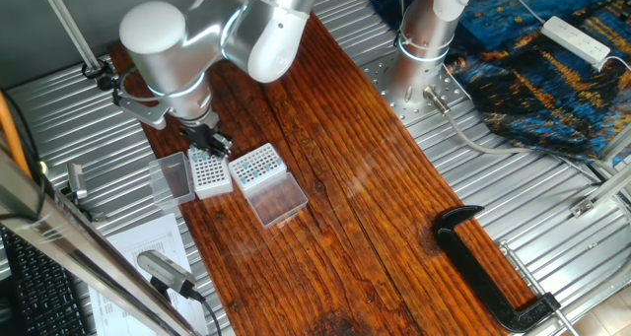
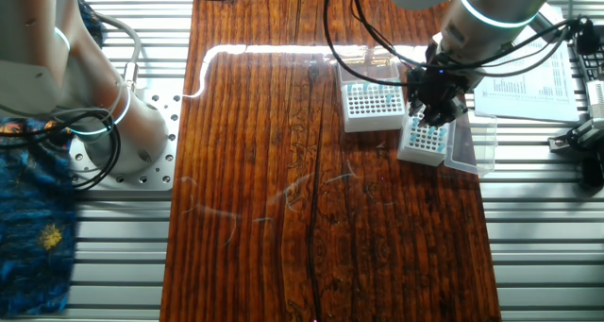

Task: Transfer all medium pipette tips from one holder to another

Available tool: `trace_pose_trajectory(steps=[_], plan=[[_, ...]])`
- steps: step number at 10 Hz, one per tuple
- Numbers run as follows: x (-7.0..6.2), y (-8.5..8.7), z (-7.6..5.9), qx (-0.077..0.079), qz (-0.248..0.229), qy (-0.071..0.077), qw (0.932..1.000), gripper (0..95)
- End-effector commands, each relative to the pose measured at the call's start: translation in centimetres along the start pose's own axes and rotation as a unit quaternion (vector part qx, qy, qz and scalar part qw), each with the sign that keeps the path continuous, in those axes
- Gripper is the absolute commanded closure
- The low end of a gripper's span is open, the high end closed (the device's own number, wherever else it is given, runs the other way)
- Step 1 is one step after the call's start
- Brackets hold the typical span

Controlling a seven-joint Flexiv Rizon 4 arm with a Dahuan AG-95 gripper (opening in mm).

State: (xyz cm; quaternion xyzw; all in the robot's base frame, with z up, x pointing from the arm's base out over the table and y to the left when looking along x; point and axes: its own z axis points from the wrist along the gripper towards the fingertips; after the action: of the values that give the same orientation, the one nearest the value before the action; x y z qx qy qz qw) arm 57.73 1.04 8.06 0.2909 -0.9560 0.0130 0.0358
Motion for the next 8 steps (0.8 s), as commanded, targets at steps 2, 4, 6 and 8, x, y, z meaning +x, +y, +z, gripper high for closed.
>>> trace_pose_trajectory(steps=[2, 4, 6, 8], plan=[[-0.04, -0.06, 0.18, 0.000, -0.001, -0.001, 1.0000, 76.0], [-0.02, -0.08, 0.19, 0.000, -0.001, -0.001, 1.0000, 95.0], [-0.01, -0.09, 0.18, -0.001, -0.001, 0.000, 1.0000, 95.0], [0.01, -0.09, 0.19, -0.002, -0.002, 0.001, 1.0000, 95.0]])
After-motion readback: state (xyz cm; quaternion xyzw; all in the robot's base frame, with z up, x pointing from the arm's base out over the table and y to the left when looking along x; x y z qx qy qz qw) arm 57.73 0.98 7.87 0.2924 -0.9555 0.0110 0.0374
